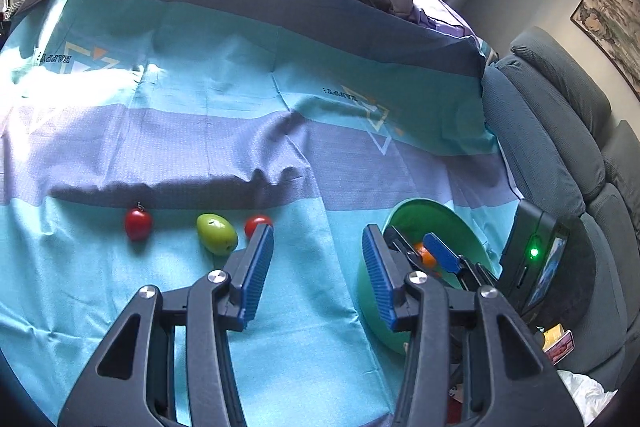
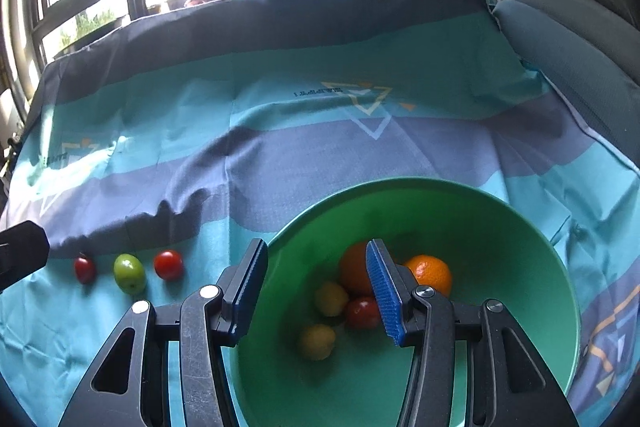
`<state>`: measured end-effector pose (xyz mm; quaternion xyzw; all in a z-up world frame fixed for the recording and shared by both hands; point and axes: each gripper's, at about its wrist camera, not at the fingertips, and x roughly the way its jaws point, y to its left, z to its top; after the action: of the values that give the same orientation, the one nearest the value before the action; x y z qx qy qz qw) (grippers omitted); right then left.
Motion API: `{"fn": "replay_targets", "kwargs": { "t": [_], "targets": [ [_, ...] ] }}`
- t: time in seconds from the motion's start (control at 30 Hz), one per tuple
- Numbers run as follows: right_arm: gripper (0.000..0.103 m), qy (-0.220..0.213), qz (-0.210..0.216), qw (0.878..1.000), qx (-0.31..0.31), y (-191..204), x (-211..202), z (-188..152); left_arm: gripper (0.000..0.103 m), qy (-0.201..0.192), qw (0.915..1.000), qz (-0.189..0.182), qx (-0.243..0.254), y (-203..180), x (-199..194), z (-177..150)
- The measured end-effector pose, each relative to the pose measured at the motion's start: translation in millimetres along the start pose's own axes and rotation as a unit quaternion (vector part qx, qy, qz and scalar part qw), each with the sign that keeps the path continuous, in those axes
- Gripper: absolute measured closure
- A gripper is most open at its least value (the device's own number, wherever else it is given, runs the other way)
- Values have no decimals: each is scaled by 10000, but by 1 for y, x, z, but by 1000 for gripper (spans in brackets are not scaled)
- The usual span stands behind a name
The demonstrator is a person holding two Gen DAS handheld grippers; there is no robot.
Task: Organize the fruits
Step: 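Open both grippers to drop the tan fruits into the bowl and withdraw, then move the right gripper to the green tomato while the left gripper approaches a red tomato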
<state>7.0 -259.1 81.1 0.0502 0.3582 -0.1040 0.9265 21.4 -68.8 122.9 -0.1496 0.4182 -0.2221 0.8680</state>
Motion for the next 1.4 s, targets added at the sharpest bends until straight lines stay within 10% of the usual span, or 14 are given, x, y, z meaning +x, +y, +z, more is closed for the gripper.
{"fn": "replay_targets", "kwargs": {
  "t": [0.47,0.73,0.97,1.4],
  "targets": [
    [51,-27,-58,9987,-515,25,-10,-5,57,-112,9987,366,-322,29,-11,11],
    [51,-335,705,9957,-494,33,-43,15,51,-157,9916,1160,-553,64,-13,18],
    [51,848,2076,9739,-354,76,-18,47,51,-118,9849,1594,-660,92,-10,21],
    [58,1712,2480,9527,-382,121,40,37,52,492,9810,1680,-831,119,28,14]
  ]
}}
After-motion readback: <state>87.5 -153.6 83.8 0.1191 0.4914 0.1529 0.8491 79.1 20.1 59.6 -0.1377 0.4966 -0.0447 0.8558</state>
